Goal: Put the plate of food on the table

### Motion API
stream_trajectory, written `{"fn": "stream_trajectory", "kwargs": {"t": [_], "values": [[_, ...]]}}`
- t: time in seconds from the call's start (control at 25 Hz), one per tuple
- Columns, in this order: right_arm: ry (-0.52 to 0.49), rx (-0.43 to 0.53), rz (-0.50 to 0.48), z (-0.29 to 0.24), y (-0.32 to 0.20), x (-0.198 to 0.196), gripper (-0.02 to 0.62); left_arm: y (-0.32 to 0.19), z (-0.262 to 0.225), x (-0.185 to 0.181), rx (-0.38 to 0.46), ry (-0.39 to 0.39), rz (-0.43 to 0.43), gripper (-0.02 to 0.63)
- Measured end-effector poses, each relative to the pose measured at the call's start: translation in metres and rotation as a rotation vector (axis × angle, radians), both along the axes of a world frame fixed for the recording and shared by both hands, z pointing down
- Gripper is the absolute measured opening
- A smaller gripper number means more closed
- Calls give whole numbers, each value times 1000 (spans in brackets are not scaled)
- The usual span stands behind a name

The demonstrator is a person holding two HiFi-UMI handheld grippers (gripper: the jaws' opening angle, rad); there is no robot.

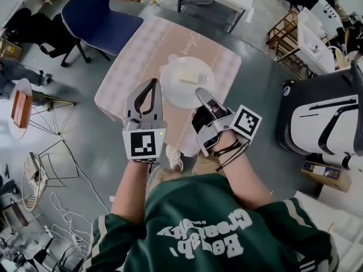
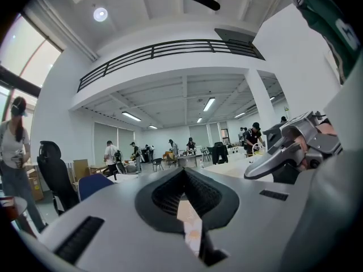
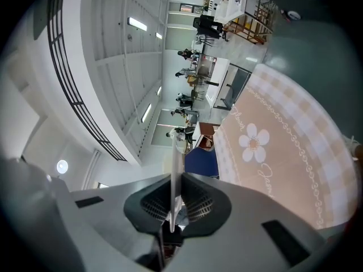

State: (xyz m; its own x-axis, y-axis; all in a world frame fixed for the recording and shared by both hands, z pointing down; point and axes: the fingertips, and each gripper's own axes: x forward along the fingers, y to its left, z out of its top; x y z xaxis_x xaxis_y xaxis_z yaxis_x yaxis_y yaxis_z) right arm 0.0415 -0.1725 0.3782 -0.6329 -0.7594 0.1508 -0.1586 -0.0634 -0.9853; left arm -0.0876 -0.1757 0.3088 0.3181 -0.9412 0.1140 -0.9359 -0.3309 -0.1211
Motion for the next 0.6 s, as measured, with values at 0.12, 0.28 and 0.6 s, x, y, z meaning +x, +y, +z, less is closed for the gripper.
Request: {"fn": "stream_trajectory", "kwargs": {"t": [0.12,0.28,0.6], "values": [[-4,-15,-36,7,-16,2,29,-11,7,4,-13,-7,-34,9],[16,-22,-84,19,-45,4,29,-33,16,5,-29,6,-80,9],[63,-81,-178,72,-97,-5,29,-74,43,3,-16,14,-149,9]]}}
